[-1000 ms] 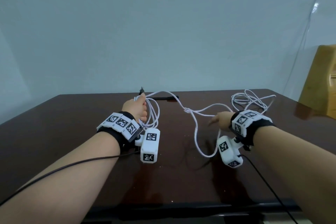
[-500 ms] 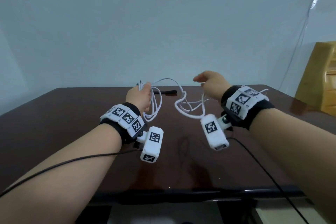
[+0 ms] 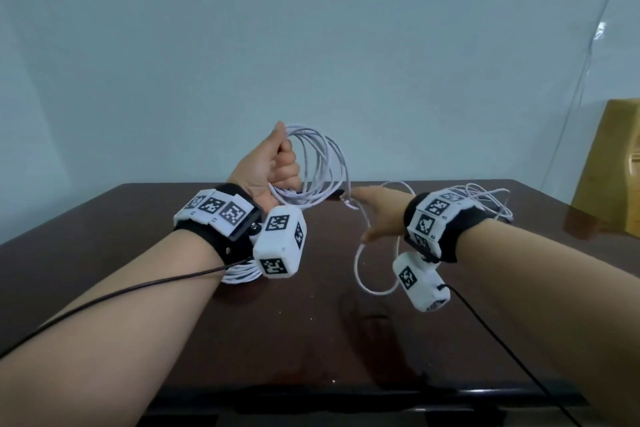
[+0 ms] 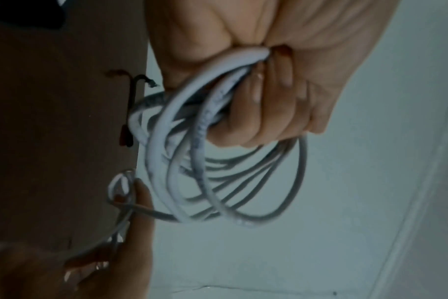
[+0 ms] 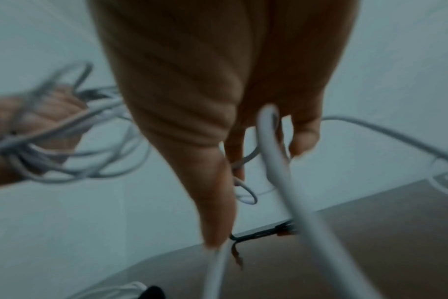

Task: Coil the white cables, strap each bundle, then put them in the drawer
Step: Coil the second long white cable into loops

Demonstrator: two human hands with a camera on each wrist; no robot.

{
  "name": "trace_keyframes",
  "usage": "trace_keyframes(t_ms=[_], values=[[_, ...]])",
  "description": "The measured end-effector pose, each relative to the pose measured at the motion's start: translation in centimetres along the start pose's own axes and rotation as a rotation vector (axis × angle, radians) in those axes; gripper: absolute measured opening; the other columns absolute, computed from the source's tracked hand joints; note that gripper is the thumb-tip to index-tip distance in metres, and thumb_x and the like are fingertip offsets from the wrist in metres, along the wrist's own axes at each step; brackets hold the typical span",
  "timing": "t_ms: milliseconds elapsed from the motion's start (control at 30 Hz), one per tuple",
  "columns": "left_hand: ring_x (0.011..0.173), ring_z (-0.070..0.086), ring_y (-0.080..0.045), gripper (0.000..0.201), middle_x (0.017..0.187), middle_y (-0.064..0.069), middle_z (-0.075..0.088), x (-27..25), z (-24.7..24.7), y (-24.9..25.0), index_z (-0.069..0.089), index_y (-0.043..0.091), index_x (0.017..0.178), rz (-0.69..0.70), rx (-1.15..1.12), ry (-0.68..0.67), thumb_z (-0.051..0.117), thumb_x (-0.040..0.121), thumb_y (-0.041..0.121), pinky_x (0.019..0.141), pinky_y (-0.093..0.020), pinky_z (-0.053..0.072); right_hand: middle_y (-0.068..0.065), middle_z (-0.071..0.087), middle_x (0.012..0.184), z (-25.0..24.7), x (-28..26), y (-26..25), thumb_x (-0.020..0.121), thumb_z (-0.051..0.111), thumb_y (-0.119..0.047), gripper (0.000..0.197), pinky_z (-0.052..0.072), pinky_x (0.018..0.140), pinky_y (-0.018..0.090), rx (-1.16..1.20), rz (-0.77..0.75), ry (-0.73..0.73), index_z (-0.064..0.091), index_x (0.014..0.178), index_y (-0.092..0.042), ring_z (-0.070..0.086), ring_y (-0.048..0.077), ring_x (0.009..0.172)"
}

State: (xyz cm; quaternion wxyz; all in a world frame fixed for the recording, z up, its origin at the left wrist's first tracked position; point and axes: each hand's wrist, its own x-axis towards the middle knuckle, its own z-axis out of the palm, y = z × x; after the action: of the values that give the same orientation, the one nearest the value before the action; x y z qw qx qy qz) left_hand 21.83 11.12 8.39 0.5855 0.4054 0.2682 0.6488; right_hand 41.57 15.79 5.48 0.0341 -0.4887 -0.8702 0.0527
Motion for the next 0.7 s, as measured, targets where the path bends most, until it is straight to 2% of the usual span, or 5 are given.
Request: trace_keyframes(t_ms=[67, 167, 300, 433, 700], values=[[0.025, 0.021, -0.002, 0.055, 0.035, 0.010, 0.025, 0.3, -0.1, 0.3, 0.050, 0.019, 0.049, -0.023, -0.064, -0.045, 0.041, 0.096, 0.045, 0.032, -0.014, 0.014, 0.007, 0.047, 0.128, -0.3, 0.8, 0.4, 0.080, 0.068, -0.014, 0.061, 0.051, 0.086, 0.045, -0.102, 0.067, 0.149, 0.037, 0.132, -0.026, 0.057, 0.032, 0.103], [0.024, 0.023, -0.001, 0.058, 0.034, 0.009, 0.026, 1.0, -0.4, -0.6, 0.052, 0.019, 0.046, -0.037, -0.108, -0.102, 0.038, 0.095, 0.046, 0.031, -0.014, 0.016, 0.009, 0.043, 0.111, -1.2, 1.7, 0.6, 0.078, 0.049, 0.005, 0.057, 0.047, 0.060, 0.037, -0.115, 0.253, 0.493, 0.035, 0.124, -0.026, 0.053, 0.030, 0.073], [0.023, 0.024, -0.002, 0.048, 0.034, 0.009, 0.027, 2.9, -0.4, -2.5, 0.053, 0.018, 0.047, -0.018, -0.203, -0.116, 0.046, 0.085, 0.046, 0.029, -0.013, 0.017, 0.010, 0.041, 0.120, -0.6, 3.8, 1.4, 0.084, 0.043, 0.002, 0.054, 0.048, 0.066, 0.038, 0.346, 0.330, 0.765, 0.035, 0.129, -0.027, 0.054, 0.032, 0.074], [0.021, 0.027, -0.002, 0.055, 0.032, 0.008, 0.029, 5.7, -0.7, -4.4, 0.054, 0.016, 0.047, -0.006, -0.374, -0.152, 0.040, 0.090, 0.046, 0.028, -0.013, 0.018, 0.007, 0.049, 0.123, 1.0, 6.6, 1.6, 0.086, 0.048, 0.003, 0.050, 0.041, 0.079, 0.030, 0.857, 0.309, 0.998, 0.039, 0.129, -0.020, 0.051, 0.019, 0.094], [0.025, 0.033, -0.003, 0.037, 0.037, 0.007, 0.035, 9.6, -2.7, -6.8, 0.057, 0.013, 0.058, 0.062, -0.445, -0.341, 0.087, 0.057, 0.035, 0.028, -0.016, 0.029, -0.001, 0.046, 0.109, 2.8, 9.6, 3.1, 0.081, 0.061, -0.002, 0.034, 0.048, 0.089, 0.039, 0.936, 0.272, 1.175, 0.044, 0.104, -0.021, 0.056, 0.027, 0.094]])
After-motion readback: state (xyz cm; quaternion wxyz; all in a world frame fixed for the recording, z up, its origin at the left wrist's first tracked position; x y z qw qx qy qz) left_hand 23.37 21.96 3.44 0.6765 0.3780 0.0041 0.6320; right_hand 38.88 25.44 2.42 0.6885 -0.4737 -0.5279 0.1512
